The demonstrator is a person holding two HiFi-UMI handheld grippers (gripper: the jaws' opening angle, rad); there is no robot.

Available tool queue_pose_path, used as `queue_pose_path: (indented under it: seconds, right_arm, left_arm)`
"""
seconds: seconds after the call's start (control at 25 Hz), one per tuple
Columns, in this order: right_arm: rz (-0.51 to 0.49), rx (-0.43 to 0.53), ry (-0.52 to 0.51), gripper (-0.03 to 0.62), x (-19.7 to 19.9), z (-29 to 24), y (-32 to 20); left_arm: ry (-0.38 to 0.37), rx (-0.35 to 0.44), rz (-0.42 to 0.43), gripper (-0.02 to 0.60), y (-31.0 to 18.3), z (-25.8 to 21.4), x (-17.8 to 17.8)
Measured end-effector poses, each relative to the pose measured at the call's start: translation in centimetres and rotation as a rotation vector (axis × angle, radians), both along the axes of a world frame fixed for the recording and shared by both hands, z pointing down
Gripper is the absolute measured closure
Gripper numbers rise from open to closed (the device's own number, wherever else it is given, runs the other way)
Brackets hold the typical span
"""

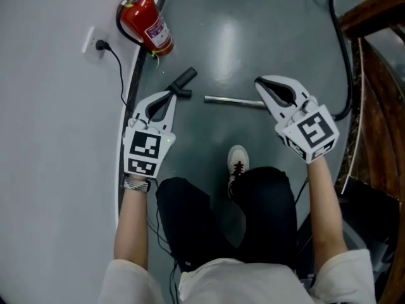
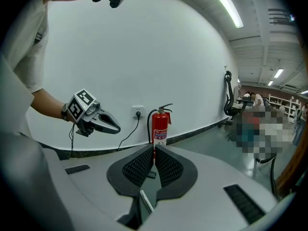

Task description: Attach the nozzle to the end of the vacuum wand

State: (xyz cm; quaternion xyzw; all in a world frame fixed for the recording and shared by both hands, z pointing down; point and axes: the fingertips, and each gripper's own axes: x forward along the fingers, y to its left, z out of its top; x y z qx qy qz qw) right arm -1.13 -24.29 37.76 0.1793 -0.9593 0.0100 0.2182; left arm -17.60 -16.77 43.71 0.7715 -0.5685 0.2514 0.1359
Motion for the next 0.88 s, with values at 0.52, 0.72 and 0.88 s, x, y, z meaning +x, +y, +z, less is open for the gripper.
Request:
queue_pose_path:
  seconds: [0.52, 0.72, 0.88]
  right_arm:
    - [-0.116, 0.073, 0.077, 0.565, -1.1, 12.0, 1.6]
    - [-0.096, 0.054, 0.061, 0.566, -0.9, 14.9, 2.3]
    - [-0.11, 0.06, 0.083, 0.565, -0.9, 17.5, 2.0]
  left_arm:
    - [-0.064, -0.008, 0.061, 0.584, 1.2, 10.9, -1.6]
    - [-0.051, -0.021, 0.087, 0.584, 1.9, 13.8, -1.0]
    - [-0.055, -0.046, 0.11, 0.584, 2.0, 16.4, -1.0]
